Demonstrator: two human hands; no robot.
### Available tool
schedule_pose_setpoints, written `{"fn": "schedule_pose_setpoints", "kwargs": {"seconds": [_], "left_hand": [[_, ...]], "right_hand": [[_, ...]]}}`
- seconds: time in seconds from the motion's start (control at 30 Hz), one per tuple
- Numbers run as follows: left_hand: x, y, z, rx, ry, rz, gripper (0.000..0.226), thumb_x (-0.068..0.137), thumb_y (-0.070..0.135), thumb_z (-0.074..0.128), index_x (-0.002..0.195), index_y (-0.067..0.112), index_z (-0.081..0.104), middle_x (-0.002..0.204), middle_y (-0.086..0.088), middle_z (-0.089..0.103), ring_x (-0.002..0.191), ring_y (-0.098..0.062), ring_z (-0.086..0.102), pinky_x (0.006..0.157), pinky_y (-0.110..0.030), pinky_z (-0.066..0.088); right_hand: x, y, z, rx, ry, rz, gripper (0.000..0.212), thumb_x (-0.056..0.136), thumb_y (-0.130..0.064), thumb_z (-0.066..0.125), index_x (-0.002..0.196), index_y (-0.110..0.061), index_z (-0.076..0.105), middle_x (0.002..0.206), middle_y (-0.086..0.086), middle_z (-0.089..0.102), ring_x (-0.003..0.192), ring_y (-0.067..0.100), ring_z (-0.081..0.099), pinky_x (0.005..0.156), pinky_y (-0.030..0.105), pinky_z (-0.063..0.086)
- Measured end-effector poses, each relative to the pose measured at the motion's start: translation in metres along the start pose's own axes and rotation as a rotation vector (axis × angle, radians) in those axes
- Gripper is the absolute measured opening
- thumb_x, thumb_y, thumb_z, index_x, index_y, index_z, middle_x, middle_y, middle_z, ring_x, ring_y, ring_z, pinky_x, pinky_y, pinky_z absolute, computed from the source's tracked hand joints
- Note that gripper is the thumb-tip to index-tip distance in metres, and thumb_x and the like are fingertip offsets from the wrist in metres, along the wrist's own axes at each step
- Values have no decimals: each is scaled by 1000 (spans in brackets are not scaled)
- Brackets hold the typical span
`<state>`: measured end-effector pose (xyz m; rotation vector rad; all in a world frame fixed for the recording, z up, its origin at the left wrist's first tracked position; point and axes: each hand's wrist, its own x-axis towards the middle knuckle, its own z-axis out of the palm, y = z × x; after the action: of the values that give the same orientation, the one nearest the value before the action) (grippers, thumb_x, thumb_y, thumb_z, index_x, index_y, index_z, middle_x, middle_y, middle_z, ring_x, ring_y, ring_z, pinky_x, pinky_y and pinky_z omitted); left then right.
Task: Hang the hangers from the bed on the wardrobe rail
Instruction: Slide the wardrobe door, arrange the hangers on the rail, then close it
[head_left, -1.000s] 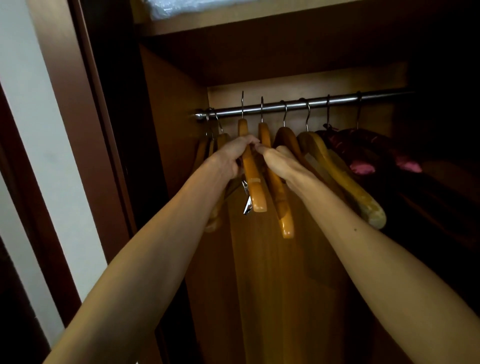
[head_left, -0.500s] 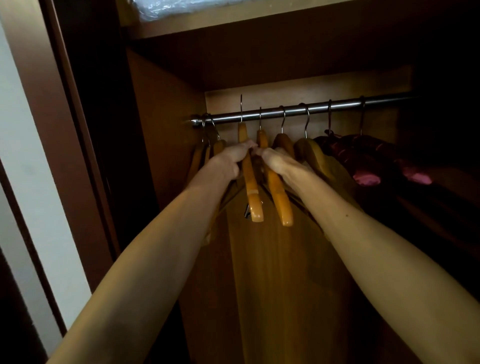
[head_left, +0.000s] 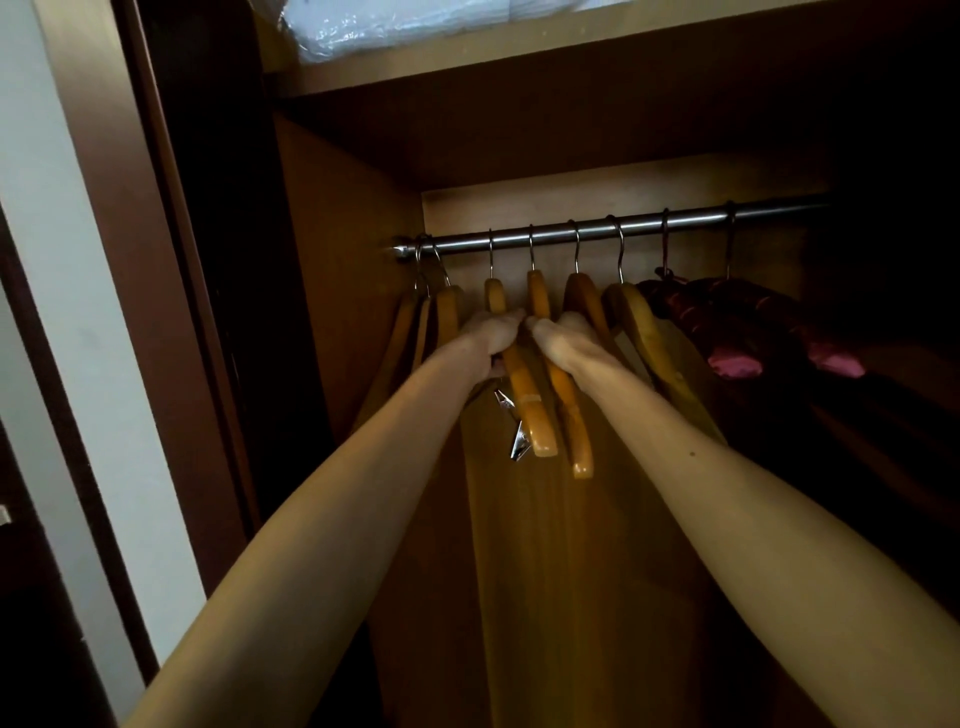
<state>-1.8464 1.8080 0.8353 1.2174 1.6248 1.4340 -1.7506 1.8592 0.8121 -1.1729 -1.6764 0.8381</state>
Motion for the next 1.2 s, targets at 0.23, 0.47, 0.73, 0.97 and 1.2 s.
{"fn": "schedule_pose_setpoints", "kwargs": {"seconds": [0.23,0.47,0.73,0.97,1.2], "left_hand": [[2,1,0,717,257,232,21,99,29,58,102,11,67,112,-7,67,101,-24,66,90,-36,54],[-15,-9,-4,1005,414,320,17,95,26,69,106,14,69,104,-5,69,94,-21,68,79,-31,57],[-47,-31,-1,1085,439,425,26,95,26,65,117,12,62,102,-7,67,90,-25,68,83,-40,59],[-112,-78,22,817,464,873,24,96,38,57,107,17,62,105,0,66,77,-23,69,63,-37,56],[-160,-162,68,550,165,1029,23,99,29,59,77,24,54,74,13,55,58,-5,50,53,-12,34]], "right_hand": [[-33,4,-7,-179,99,-48,29,92,-32,59,110,-11,69,116,11,69,110,32,64,89,36,54],[-61,20,-5,-325,142,-129,19,92,-29,66,106,-16,65,90,-1,61,77,18,57,56,24,40],[-98,39,-14,-360,197,-187,38,90,-33,67,122,-13,59,105,6,70,103,29,67,77,33,51],[-164,77,-22,-280,172,-175,48,86,-28,71,130,-17,54,120,6,68,113,29,64,87,33,49],[-233,149,-40,-302,43,-48,36,83,-21,74,117,-15,65,102,2,73,95,22,68,82,39,58]]}}
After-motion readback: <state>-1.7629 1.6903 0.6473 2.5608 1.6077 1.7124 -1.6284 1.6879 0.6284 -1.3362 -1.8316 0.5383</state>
